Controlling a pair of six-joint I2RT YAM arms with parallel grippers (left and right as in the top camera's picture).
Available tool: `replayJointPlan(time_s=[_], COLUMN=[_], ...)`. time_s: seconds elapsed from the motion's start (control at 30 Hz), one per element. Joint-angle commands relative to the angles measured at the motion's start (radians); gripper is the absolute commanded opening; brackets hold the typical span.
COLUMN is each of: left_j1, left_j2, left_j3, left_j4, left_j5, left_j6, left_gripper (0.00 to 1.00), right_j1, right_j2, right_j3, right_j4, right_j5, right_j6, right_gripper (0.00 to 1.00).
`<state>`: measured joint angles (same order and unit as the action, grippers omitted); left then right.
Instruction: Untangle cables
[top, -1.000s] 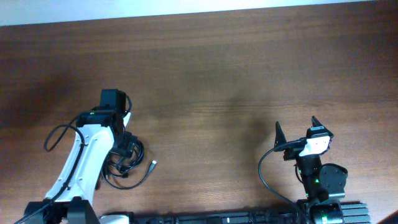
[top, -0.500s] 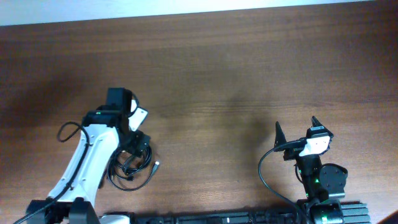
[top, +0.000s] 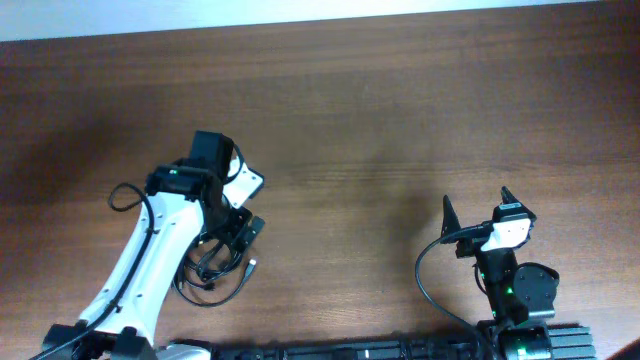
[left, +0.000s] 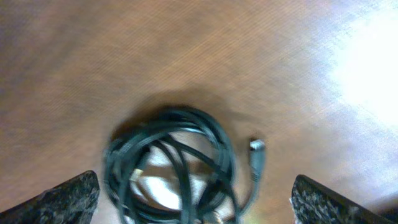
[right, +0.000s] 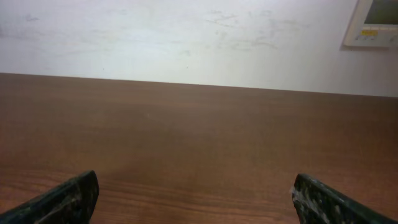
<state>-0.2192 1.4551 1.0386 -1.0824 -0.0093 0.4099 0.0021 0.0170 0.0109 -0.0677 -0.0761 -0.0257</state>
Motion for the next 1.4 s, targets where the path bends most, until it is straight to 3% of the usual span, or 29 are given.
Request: replayJointPlan(time_s=[0.0,0.53,0.67,0.7,0.83,0.97,1.2,1.3,1.37], left_j1=[-0.034,-0.035,-0.035,-0.035,-0.035,-0.035,-0.036,-0.037,-0.037], left_j2=[0.009,0.010,0.010,0.010,0.010,0.010,0.010,0.010,0.010], left_j3=[0.004,-0.159,-0.181,-0.181,-0.181,-0.181,-0.181,-0.180,-0.180], left_j4=[-0.020,-0.034,-0.030,-0.030,-0.029,-0.011,0.151,0.329,0.467], left_j5=[0.061,-0.176,-0.179,-0.179,-0.178,-0.173,-0.036,0.024,0.066], left_j6=[0.014,0.011,0.011,0.011,0.011,0.011,0.011,0.004,-0.066], left_gripper=[0.99,0.99,0.99,0.95,0.38,0.00,0.00,0.00,0.00], right_j1=[-0.003,-0.003,-0.003,-0.003,-0.003,-0.003,-0.003,-0.003,-0.003], right_j2=[0.002,0.002,0.002,0.002,0.002,0.002,0.002,0.002,0.002], right_j3=[-0.005,-0.005,-0.005,-0.005,-0.005,-0.005,-0.005,-0.005,-0.005], right_j4=[-0.005,-0.005,-0.005,-0.005,-0.005,-0.005,-0.005,-0.005,-0.005], right_j5=[0.009,0.009,0.009,0.009,0.009,0.009,0.009,0.009,0.009], right_j6=[0.003,0.003,0.003,0.003,0.003,0.003,0.003,0.003,0.003], right_gripper=[0.99,0.99,0.99,0.99,0.99,0.99,0.99,0.99,0.99])
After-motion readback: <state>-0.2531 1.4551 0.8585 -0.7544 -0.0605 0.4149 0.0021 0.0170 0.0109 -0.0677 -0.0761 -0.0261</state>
